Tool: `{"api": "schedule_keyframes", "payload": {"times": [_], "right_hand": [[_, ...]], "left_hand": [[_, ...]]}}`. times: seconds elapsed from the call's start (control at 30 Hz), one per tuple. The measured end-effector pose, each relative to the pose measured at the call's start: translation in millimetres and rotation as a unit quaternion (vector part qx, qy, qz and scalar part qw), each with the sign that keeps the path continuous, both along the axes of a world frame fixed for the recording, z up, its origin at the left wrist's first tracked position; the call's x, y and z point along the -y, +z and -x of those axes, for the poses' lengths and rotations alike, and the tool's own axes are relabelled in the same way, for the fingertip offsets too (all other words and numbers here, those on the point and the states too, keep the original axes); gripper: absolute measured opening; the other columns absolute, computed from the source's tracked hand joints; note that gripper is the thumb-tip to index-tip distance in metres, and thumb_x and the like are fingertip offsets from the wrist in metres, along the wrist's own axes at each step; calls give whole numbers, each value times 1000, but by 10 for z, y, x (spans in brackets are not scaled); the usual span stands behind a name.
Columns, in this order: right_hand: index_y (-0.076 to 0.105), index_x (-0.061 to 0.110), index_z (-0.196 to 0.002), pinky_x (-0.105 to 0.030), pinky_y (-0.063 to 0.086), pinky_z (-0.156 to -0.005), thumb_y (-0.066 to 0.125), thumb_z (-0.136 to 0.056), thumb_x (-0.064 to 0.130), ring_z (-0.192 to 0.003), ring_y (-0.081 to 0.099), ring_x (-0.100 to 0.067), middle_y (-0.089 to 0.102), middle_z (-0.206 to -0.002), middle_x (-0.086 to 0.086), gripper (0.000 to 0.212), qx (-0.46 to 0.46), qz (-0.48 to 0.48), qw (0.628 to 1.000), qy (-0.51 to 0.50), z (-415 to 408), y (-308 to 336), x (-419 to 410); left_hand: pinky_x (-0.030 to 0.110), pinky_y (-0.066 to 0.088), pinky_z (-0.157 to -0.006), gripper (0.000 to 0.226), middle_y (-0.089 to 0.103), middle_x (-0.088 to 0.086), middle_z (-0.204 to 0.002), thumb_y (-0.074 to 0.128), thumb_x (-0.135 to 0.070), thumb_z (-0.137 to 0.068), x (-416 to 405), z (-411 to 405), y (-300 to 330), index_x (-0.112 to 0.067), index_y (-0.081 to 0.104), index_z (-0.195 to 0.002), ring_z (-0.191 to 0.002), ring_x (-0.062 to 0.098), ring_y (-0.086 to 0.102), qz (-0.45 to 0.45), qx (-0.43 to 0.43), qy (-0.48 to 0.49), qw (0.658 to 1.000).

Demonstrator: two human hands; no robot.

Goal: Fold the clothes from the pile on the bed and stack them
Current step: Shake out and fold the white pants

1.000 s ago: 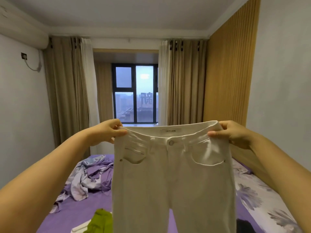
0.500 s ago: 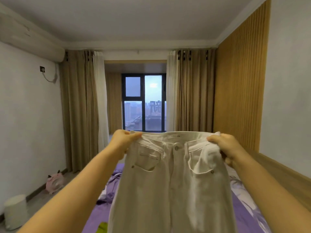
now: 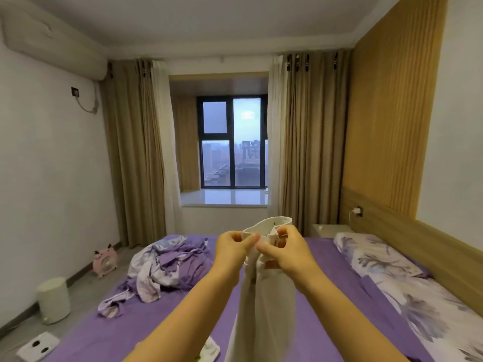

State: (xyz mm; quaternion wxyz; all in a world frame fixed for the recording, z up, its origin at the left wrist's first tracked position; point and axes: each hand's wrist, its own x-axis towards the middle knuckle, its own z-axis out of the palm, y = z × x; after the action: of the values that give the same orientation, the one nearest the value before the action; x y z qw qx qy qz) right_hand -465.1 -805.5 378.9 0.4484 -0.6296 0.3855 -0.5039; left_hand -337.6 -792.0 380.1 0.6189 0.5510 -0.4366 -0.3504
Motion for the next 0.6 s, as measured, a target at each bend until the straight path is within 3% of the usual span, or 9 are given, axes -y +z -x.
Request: {"api": "schedule_keyframes", "payload": {"times": [0.2,0.27,0.37,0.47,0.53,0.6], "right_hand": [[54,21,-108,-21,56,-62,76,-79,10,-86,65,-9,65,-96,0,38,3,40,999,15,-97,-118,-92],[58,20,-114,-19,56,-68,71,-82,5,-91,67,-7,68,-99,4,38,16,55,997,51,-92,-125,-96],[61,34,-109,-18,54,-75,56,-88,-6,-98,66,-4,72,-99,11,46,24,86,991,103,-58,-122,-106],[59,30,-120,-21,52,-87,45,-91,-11,-108,63,-7,69,-113,9,53,-5,100,984,151,14,-94,-58],[58,27,-125,-22,51,-91,49,-92,-8,-111,62,-7,67,-119,7,49,-15,100,982,161,83,-96,19],[60,29,-116,-22,53,-87,56,-91,-3,-109,64,-10,68,-117,3,41,17,83,989,121,170,-112,103]], "left_hand": [[28,54,-61,25,70,11,-83,65,-26,-90,21,-14,-64,-2,68,-95,-77,21,66,29,-10,42,999],[35,59,-71,30,73,13,-86,61,-34,-92,-4,-35,-52,-5,70,-95,-82,25,70,43,-12,3,999],[37,59,-77,42,74,14,-91,62,-41,-84,-41,-78,-49,-3,70,-98,-87,26,72,72,-26,-97,992],[42,56,-86,30,72,16,-98,67,-26,-85,-22,-80,-72,-4,69,-105,-97,30,69,96,25,-89,991],[44,53,-89,20,71,17,-98,62,-17,-91,11,-89,-55,-3,69,-103,-94,31,67,112,28,-69,991],[42,54,-84,18,70,16,-92,59,-16,-93,36,-117,-10,-2,69,-99,-86,26,65,119,17,-74,990]]}}
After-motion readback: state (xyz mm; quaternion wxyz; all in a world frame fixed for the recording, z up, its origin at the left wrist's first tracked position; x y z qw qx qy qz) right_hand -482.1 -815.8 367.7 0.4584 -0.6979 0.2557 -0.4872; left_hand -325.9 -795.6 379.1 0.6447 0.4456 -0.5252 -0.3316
